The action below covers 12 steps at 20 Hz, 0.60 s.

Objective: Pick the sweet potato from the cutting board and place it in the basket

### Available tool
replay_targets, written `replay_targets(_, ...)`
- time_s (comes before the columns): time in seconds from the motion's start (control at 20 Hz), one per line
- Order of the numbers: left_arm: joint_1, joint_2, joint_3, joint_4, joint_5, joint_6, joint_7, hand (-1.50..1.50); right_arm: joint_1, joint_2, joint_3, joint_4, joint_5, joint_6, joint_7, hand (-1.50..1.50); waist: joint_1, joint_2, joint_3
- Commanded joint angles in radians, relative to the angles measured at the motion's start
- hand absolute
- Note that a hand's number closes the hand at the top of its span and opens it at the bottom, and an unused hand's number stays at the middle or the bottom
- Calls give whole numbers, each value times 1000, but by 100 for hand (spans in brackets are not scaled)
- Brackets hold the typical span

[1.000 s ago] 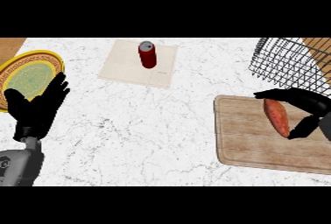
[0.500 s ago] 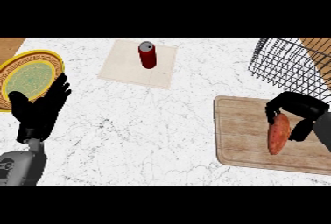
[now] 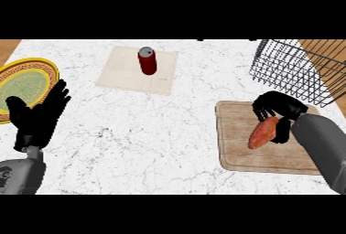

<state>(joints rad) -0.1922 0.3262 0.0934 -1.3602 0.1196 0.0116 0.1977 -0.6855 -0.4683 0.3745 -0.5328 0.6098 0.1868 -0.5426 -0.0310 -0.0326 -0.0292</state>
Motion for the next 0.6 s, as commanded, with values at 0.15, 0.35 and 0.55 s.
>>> replay_targets(0.15, 12, -1, -2, 1, 1, -3, 5, 0, -28, 313, -114, -40, -98, -109, 460, 150, -8, -5, 22)
replay_targets(0.35, 17, 9, 12, 5, 4, 1, 19, 0, -55, 455, -212, -160, -184, -250, 543, 150, -25, -11, 26)
replay_targets(0.55, 13, 3, 4, 9, 5, -13, 0, 0, -105, 464, -191, -352, -252, -438, 631, 150, -2, -9, 26)
